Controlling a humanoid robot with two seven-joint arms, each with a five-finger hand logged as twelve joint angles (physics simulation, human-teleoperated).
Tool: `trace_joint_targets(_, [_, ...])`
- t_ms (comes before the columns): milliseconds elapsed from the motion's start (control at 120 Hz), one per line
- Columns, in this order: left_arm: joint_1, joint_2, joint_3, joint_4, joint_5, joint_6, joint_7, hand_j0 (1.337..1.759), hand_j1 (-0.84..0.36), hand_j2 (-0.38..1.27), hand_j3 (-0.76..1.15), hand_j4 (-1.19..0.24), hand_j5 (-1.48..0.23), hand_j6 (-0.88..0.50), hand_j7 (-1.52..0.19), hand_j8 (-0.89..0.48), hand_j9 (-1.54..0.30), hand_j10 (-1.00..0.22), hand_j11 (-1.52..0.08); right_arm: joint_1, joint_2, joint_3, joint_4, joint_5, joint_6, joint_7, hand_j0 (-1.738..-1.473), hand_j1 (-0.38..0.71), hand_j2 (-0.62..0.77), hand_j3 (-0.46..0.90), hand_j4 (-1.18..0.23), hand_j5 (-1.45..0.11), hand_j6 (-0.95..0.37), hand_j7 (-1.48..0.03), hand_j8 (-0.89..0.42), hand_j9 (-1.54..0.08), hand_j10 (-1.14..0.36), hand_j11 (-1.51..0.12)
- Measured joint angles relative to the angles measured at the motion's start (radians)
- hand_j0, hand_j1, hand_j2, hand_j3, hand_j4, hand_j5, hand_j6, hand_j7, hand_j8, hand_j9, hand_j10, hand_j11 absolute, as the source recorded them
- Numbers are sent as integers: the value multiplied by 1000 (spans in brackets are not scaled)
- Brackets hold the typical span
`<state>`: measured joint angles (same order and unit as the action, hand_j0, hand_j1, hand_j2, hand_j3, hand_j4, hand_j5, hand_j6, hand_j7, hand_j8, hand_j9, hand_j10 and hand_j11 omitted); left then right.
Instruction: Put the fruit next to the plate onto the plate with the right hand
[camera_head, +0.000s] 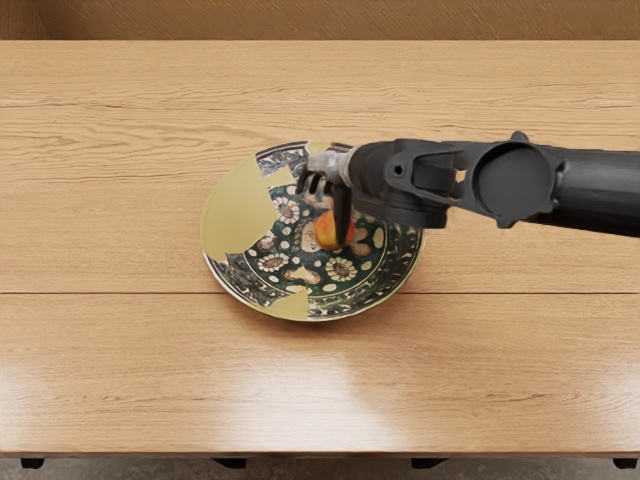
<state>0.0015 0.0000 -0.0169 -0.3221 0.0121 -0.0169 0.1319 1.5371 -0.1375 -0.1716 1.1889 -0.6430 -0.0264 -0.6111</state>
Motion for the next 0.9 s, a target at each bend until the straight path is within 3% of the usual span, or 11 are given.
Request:
trace_joint_targets(242, [0,0,0,0,0,0,0,1658,349,0,0,0,0,0,0,0,0,0,0,-9,-142,209,70,43,197,0,-1657,-221,-2,0,-113,-173,-95,-167,-96,-170,-135,-168])
trace_joint_targets(433, [0,0,0,0,0,0,0,1658,349,0,0,0,0,0,0,0,0,0,0,-188,-360,507,145,69,508,0,-1658,-275,-5,0,-65,-94,-58,-91,-59,-93,-73,-92])
trace_joint_targets(575, [0,0,0,0,0,0,0,1658,349,0,0,0,0,0,0,0,0,0,0,-293,-515,621,155,131,604,0,-1658,-293,-5,0,-50,-68,-47,-67,-47,-68,-54,-67])
trace_joint_targets(708, [-3,0,0,0,-1,0,0,1658,349,0,0,0,0,0,0,0,0,0,0,-343,-638,680,146,190,628,26,-1658,-302,-5,0,-42,-56,-41,-55,-41,-55,-44,-55])
trace_joint_targets(900, [-6,0,0,0,-1,0,0,1658,349,0,0,0,0,0,0,0,0,0,0,-385,-699,716,109,224,636,98,-1658,-308,-6,0,-37,-47,-37,-46,-36,-46,-37,-46])
